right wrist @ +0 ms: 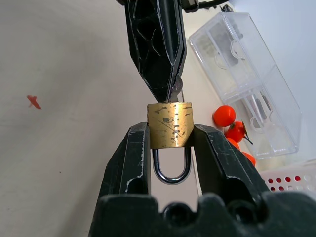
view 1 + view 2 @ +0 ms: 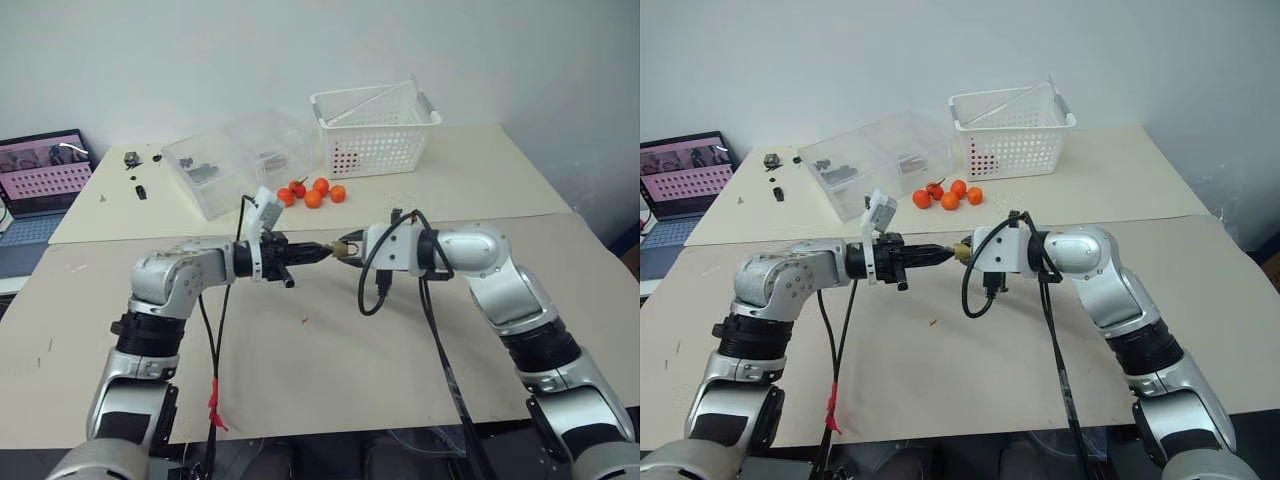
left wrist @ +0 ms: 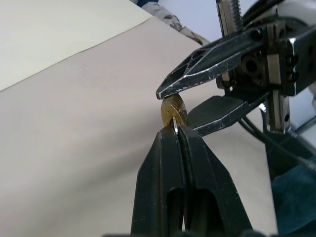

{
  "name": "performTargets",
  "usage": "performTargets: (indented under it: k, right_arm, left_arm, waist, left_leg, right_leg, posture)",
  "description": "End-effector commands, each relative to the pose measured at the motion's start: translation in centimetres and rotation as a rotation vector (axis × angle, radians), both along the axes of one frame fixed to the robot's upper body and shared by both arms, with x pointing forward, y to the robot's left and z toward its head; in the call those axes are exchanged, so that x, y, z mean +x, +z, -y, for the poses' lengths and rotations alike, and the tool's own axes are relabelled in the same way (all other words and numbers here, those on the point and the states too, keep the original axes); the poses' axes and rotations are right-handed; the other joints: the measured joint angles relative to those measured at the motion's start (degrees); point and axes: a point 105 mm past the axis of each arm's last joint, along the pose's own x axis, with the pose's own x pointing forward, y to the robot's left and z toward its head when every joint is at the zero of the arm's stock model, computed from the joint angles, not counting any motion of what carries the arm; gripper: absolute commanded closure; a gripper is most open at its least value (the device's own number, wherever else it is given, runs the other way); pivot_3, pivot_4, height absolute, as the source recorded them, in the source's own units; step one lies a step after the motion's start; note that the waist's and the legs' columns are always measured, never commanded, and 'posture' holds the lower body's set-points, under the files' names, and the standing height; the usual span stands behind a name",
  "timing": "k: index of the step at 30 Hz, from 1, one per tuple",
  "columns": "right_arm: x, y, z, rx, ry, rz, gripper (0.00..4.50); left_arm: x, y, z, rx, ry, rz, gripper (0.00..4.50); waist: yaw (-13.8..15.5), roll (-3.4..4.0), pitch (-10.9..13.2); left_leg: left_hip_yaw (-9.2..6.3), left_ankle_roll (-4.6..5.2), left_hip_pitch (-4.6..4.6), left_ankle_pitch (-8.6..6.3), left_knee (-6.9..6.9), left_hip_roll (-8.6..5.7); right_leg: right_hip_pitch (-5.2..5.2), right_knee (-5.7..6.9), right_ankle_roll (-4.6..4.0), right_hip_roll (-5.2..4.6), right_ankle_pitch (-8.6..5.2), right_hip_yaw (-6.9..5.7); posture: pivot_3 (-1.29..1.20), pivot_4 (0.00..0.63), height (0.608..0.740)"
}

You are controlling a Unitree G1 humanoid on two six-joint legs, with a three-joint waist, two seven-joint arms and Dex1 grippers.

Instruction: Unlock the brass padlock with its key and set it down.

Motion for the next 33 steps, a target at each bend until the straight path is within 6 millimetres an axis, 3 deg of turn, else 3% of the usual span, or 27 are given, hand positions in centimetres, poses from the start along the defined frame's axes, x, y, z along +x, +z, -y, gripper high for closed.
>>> performTargets:
  k: [1,8,20,33]
  right_arm:
    - [-0.8,0.3,-0.9,0.006,0.046,0.001,3.6]
    - [-1.0,0.1,-1.0,0.005,0.054,-0.011,3.6]
    - [-1.1,-0.1,-1.0,0.0,0.053,-0.019,3.6]
    - [-1.3,-0.3,-1.2,0.0,0.056,-0.034,3.6]
  left_arm:
    - [-1.0,1.7,0.8,-0.008,-0.076,0.117,4.43]
    - [-2.0,0.1,0.8,0.128,-0.168,0.239,4.43]
    - [-2.2,1.2,0.8,0.101,-0.211,0.351,4.43]
    - [-0.9,1.8,0.7,0.105,-0.138,0.459,4.43]
  waist:
    - [0.0,0.0,0.0]
    - [-0.1,0.01,0.0]
    - [0.0,0.02,0.0]
    - [0.1,0.02,0.0]
  left_leg:
    - [0.04,0.01,0.0,-0.01,0.01,0.01]
    - [0.23,0.11,0.02,-0.06,-0.01,0.04]
    - [0.25,0.24,0.02,-0.14,0.03,0.06]
    - [0.27,0.27,0.01,-0.15,0.07,0.06]
  right_leg:
    - [0.0,0.01,0.0,0.0,0.0,0.0]
    - [0.0,-0.01,0.0,0.03,0.0,0.02]
    - [0.01,-0.01,-0.01,0.07,0.0,0.01]
    - [0.01,0.0,-0.01,0.1,0.0,0.01]
  posture:
    - [0.0,0.15,0.74]
    - [0.0,0.15,0.74]
    - [0.0,0.15,0.74]
    - [0.0,0.15,0.74]
